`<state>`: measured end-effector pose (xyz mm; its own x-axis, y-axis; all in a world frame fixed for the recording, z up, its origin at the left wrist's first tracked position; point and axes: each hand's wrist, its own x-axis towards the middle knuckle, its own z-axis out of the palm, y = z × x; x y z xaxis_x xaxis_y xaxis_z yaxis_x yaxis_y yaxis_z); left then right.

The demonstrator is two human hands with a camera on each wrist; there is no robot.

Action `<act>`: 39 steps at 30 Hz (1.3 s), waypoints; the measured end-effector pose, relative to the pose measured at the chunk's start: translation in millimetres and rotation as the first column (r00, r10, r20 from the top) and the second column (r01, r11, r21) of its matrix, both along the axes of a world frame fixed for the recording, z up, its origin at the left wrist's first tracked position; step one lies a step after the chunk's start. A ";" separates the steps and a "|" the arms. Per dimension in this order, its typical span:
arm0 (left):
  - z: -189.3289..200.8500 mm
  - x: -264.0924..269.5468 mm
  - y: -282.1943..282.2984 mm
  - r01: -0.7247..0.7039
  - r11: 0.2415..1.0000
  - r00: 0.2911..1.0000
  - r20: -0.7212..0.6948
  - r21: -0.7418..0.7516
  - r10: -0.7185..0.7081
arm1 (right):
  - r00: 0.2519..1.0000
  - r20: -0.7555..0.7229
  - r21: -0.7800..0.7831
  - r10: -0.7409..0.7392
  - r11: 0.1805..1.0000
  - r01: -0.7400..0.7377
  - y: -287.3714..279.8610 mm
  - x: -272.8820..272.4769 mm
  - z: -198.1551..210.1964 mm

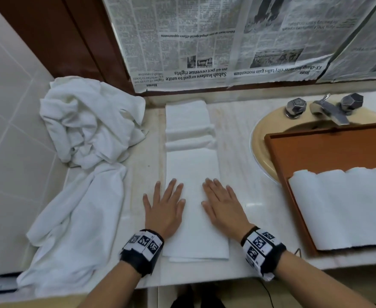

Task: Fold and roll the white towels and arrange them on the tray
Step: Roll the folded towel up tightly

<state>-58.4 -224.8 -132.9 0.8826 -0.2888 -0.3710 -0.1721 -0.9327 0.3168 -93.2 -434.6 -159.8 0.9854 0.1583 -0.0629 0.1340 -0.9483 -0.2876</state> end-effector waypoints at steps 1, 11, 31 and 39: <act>-3.4 -7.1 -0.1 0.003 1.000 1.000 -0.004 0.017 -0.003 | 0.999 -0.037 -0.012 -0.005 1.000 0.005 2.7 -6.8 -3.4; -13.0 14.0 -30.1 -0.076 0.994 0.997 0.018 0.077 0.075 | 0.981 -0.188 -0.082 -0.040 0.996 0.025 -9.0 32.0 4.8; -16.4 -92.1 28.0 0.266 0.915 0.934 0.315 -0.303 -0.168 | 0.975 0.196 0.074 0.100 0.990 -0.117 -1.5 -103.5 9.4; -7.4 -88.9 14.2 0.284 0.954 0.914 0.326 -0.095 -0.240 | 0.987 0.128 -0.067 0.093 0.994 -0.085 4.6 -96.4 13.9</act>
